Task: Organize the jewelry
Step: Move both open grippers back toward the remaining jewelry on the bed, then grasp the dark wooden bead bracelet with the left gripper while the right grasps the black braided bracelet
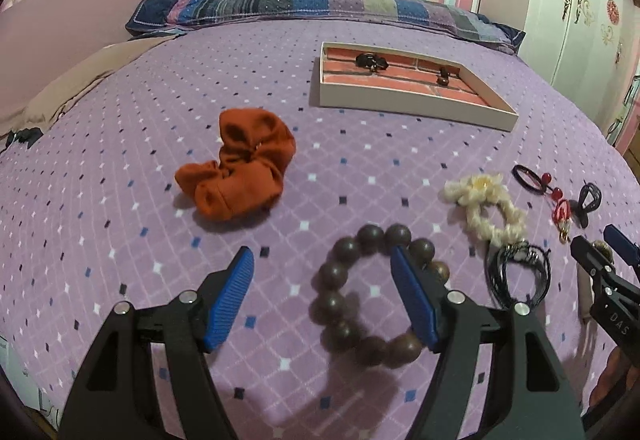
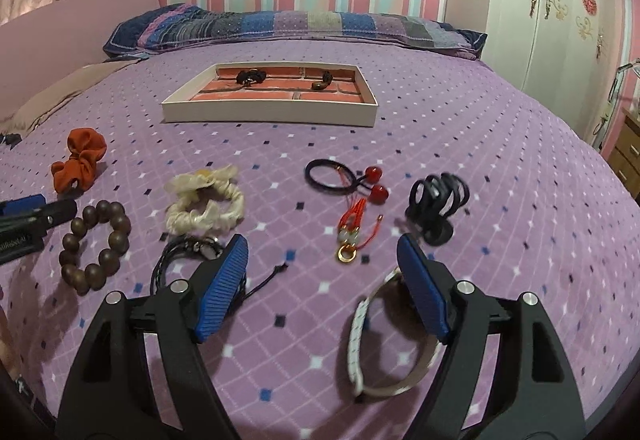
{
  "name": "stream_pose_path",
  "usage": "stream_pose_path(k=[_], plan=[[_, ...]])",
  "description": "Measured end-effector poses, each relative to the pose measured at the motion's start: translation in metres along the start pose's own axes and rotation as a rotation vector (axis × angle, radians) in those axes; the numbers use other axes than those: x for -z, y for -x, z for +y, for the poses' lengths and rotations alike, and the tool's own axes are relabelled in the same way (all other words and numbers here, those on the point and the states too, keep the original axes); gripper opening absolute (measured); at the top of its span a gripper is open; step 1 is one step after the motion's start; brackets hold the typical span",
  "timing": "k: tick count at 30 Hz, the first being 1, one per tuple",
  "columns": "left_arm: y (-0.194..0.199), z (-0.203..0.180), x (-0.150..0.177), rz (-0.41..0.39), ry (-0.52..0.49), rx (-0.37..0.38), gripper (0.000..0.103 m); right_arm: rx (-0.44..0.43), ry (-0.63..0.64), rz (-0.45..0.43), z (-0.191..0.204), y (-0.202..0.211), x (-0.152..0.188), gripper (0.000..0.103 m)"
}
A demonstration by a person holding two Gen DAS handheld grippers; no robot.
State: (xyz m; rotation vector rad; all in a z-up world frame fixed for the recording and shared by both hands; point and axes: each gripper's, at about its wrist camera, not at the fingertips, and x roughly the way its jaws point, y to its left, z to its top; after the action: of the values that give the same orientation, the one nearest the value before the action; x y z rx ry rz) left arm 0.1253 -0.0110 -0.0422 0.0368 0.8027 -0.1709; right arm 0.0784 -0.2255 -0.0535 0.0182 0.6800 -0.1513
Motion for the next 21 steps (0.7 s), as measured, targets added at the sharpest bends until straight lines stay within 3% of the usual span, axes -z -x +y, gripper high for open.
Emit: stream_pose_path(k=[21], plan=[[-0.031, 0.006, 0.024, 0.022, -0.033, -0.013, 0.072, -0.005, 0.019, 0.027, 0.029, -0.018, 0.019, 0.077]])
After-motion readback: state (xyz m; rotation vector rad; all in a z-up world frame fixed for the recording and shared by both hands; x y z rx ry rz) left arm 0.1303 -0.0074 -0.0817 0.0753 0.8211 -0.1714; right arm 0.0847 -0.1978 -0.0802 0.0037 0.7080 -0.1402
